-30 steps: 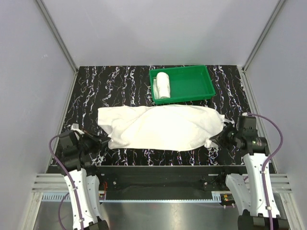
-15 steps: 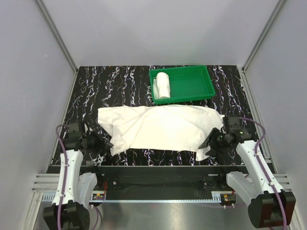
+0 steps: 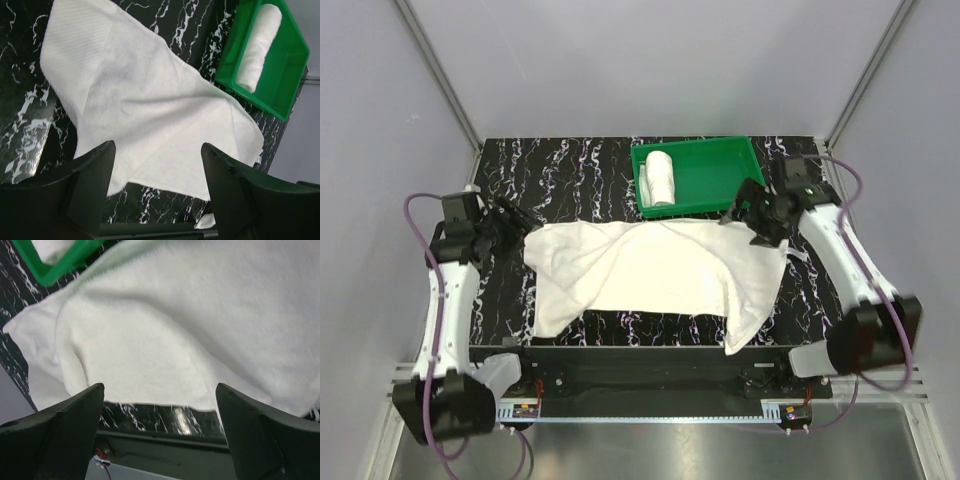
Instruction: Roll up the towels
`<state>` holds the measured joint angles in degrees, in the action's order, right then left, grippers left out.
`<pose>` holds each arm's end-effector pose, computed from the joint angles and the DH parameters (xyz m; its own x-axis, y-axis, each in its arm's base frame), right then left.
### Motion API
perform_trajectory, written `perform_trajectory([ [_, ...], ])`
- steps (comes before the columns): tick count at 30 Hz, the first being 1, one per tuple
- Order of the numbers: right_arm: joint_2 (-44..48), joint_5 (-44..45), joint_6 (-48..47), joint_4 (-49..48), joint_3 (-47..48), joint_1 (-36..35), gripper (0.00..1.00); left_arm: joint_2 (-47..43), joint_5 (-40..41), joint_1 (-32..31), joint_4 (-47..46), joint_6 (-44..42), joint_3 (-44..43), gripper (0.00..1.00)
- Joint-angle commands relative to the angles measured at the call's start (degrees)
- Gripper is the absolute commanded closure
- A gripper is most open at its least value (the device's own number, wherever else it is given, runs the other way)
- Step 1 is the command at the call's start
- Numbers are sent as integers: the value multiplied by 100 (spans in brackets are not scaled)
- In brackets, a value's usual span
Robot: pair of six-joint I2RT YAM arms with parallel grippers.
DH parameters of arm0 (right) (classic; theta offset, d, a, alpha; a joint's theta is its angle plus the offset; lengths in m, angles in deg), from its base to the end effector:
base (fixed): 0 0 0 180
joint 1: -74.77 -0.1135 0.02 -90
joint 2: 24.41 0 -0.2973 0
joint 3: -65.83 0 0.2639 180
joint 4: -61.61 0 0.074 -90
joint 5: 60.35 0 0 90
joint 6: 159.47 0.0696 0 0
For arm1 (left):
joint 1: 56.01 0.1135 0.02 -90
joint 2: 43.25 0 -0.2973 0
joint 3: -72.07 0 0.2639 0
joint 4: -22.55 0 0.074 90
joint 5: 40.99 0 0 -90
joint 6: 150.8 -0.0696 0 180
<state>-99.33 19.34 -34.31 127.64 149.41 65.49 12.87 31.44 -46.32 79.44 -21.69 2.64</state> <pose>0.2747 0.0575 0.3203 -0.8257 0.4392 -0.3540 0.2711 0.8593 0.4337 0.2133 0.0151 0.3243 -0.5620 -0.7061 -0.4308 -0.3859 0.6845 -0.6184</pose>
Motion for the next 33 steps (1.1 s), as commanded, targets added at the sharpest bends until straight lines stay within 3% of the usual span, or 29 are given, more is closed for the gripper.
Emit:
perform_trajectory([
  [1,-1558,-227,-281,-982,873,-21,0,741,-177,-125,-1383,158,-128,27],
  [3,-2382,-165,-343,-1008,1566,109,0,1355,-448,-423,-2062,254,-285,29],
  [8,-3886,-446,-325,-1350,2718,392,0,3226,-450,-1398,-2186,131,-1664,33],
  [14,-5013,-630,-273,-1421,3888,550,5,4957,-590,-1926,-2327,202,-3113,34],
  [20,-5524,-999,140,-1895,4346,576,10,7051,-801,-2498,-1687,0,-5495,34],
  [25,-5762,-1219,255,-2054,4523,567,12,8518,-977,-2534,-1457,289,-7234,35],
  [28,-5885,-1359,316,-2203,4506,559,13,9081,-1021,-2516,-1500,465,-7973,35],
  [33,-6131,-1562,474,-2685,4479,462,14,9470,-1048,-2402,-2272,1054,-8275,35],
])
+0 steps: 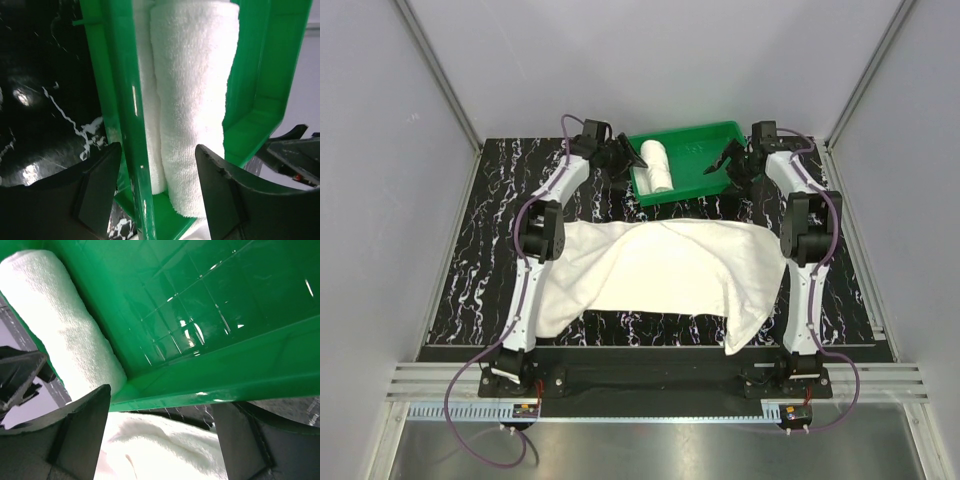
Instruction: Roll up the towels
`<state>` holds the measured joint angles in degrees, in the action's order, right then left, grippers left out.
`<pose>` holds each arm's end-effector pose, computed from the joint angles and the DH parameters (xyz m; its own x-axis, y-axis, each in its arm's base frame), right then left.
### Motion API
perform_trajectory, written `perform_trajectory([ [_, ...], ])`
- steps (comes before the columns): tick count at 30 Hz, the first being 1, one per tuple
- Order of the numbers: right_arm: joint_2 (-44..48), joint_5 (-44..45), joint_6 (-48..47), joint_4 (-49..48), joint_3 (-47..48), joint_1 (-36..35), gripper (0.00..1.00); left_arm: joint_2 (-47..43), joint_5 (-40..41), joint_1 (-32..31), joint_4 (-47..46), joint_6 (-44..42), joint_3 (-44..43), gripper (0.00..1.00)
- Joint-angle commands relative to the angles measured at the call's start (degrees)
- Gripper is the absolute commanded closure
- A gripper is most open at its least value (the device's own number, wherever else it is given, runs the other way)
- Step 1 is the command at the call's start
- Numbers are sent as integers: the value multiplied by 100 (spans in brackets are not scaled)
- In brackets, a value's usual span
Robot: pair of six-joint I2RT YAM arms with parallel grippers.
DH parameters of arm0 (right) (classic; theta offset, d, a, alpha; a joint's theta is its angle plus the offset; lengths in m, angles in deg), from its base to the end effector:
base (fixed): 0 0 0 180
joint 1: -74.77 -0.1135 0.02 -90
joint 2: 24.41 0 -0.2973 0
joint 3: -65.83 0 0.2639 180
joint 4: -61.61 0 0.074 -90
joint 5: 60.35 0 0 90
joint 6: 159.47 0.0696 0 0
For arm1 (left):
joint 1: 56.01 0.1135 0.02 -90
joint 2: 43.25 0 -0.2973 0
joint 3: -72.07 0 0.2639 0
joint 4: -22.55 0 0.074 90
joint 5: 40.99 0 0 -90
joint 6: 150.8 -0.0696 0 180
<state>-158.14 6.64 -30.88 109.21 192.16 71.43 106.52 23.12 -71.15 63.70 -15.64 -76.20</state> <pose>0.5639 0.0602 0.1812 -0.8122 0.5277 -0.2486 0.2932 0.7378 0.6080 0.6110 -0.1968 0.1637 -0.8476 -0.4315 -0.3089 -0.0795 0.6787 -0.7301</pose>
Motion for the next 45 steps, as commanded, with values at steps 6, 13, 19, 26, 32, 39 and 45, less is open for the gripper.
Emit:
perform_trajectory([
  [6,-785,-581,560,-1370,652,-317,16,561,74,388,-1701,1063,-830,33],
  [13,-1401,-811,1037,-1741,1468,-423,16,493,489,836,-2380,1232,-1104,27],
  [19,-822,-697,563,-1548,1127,-423,8,-1367,488,1336,-1907,266,696,22],
  [26,1063,-100,-360,-950,-390,-405,0,-3927,909,2005,-1009,-814,3429,23],
  [32,2928,1244,-1054,-441,-2253,120,0,-5528,1394,2497,-270,-1273,5582,21],
  [39,3117,2326,-1108,781,-3004,1009,0,-5609,1649,2665,336,-1247,6859,20],
  [45,3196,2967,-1108,817,-3505,1124,0,-5530,1894,2665,407,-1186,7115,20],
])
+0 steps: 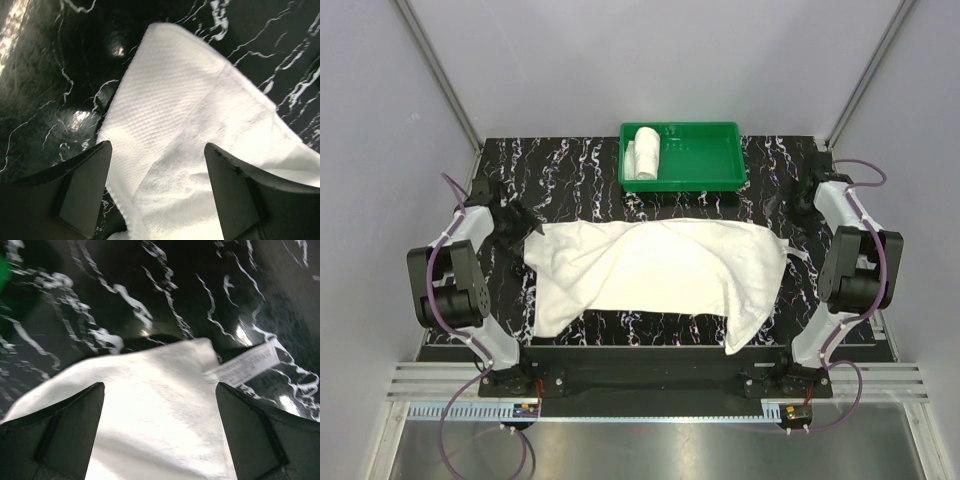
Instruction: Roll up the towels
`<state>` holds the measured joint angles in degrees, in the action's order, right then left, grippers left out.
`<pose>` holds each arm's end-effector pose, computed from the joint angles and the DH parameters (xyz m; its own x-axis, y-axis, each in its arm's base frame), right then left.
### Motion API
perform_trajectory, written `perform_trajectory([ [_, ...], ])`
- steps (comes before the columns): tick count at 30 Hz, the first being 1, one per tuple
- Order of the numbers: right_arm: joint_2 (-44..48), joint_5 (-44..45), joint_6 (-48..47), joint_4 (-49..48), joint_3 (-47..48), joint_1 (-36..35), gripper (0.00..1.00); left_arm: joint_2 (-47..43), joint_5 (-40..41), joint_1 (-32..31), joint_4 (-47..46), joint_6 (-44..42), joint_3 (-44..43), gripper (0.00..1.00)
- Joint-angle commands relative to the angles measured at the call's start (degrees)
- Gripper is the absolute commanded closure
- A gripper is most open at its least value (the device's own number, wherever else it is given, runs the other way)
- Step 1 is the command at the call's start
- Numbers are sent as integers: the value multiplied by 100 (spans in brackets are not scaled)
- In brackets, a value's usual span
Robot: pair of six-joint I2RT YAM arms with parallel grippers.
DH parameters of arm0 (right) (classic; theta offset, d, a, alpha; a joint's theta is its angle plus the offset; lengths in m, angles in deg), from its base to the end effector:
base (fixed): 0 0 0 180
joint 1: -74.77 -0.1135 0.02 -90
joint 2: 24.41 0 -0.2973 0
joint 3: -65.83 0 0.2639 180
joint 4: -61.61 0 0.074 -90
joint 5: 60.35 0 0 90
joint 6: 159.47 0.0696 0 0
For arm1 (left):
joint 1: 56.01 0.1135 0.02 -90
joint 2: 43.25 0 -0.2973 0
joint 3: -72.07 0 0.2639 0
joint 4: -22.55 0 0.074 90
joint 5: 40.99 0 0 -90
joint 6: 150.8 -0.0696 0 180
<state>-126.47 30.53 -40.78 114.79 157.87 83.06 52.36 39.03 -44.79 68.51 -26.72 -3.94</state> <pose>0.4023 -0.0597 0.2302 -0.7023 0.5874 -0.4021 0.5565 0.8053 0.2044 0.3522 0.0576 0.1911 -0.6717 -0.6959 -0.2543 -0.6009 0.7124 -0.3625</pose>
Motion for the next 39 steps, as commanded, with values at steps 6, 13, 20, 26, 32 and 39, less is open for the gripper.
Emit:
perform_trajectory([
  [6,-402,458,-214,348,-198,32,0,211,523,20,-108,28,-129,21],
  [13,-735,141,-241,181,-471,32,3,625,286,-120,-381,125,-67,45],
  [20,-921,-238,-127,-144,-586,32,52,836,67,-164,-504,133,-225,100],
  [26,-1210,-168,-249,92,98,32,90,827,-74,-138,-434,37,-812,100],
  [32,-1755,245,-460,566,1724,32,92,1196,162,-94,-171,-174,-2068,100],
  [39,-2511,421,-680,647,3035,32,94,1874,663,-59,7,-245,-2801,100],
])
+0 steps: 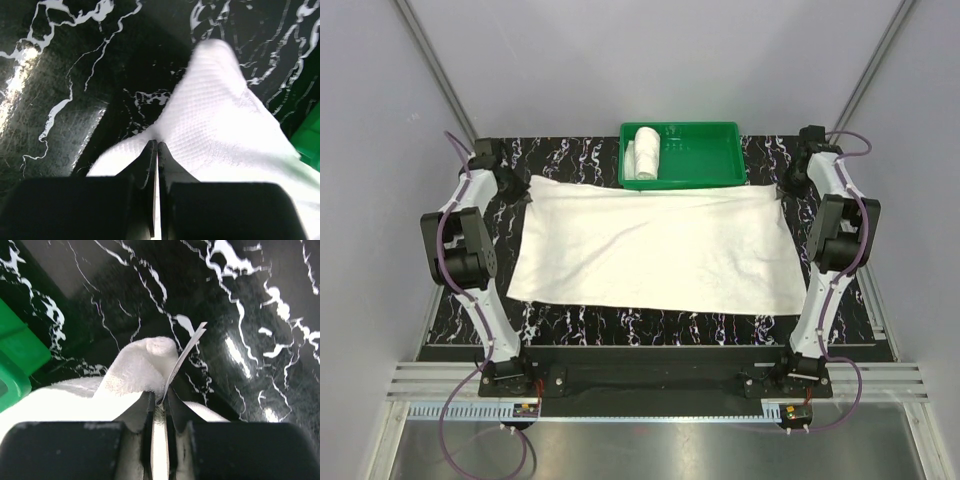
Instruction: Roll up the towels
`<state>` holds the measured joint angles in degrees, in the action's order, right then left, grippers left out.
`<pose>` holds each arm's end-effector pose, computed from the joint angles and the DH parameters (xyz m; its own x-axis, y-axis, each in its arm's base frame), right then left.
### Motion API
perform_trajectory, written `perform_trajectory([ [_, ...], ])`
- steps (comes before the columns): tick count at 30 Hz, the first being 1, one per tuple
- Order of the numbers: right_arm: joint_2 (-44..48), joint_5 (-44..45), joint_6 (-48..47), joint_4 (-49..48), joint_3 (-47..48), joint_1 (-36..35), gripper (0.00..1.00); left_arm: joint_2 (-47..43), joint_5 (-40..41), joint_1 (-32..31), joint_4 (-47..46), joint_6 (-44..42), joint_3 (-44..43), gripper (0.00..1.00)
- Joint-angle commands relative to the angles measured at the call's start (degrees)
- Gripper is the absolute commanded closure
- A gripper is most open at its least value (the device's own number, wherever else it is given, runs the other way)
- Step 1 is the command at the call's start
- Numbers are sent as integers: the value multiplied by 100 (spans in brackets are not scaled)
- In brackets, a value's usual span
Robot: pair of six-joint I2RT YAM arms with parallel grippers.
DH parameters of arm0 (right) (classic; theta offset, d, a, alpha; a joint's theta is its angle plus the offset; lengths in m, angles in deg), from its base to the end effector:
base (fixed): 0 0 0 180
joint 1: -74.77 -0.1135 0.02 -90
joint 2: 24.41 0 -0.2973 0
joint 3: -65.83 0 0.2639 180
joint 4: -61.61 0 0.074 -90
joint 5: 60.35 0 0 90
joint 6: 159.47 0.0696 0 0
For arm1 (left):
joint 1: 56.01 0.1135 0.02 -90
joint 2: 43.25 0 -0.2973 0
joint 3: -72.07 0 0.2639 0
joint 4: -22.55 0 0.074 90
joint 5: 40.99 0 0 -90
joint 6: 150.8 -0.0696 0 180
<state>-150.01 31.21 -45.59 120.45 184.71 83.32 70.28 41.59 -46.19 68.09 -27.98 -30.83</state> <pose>0.5086 -0.0784 0.1936 -0.7585 0.5233 -0.3884 0.5105 0.8476 0.1448 0.4722 0.0726 0.2186 -0.6346 -0.6553 -0.4097 -0.5262 0.7546 -0.3919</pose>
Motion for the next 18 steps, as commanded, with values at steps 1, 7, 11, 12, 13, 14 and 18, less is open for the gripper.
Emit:
perform_trajectory([
  [1,-149,345,-199,2,369,6,94,46,452,98,-49,-74,18,100],
  [7,-114,116,-208,167,528,-3,23,107,435,134,-8,-179,-224,58],
  [11,517,475,-199,63,-43,-12,9,-504,522,134,205,-162,88,46],
  [12,693,555,-191,45,-166,-12,5,-725,575,134,196,-144,229,43],
  [13,1052,660,-156,54,-393,-12,2,-963,636,134,222,-92,535,41],
  [14,1238,896,-103,115,-526,-12,0,-1461,724,142,284,-57,712,39],
  [18,2903,838,266,-173,-2015,-12,0,-2948,944,221,521,434,2029,21],
])
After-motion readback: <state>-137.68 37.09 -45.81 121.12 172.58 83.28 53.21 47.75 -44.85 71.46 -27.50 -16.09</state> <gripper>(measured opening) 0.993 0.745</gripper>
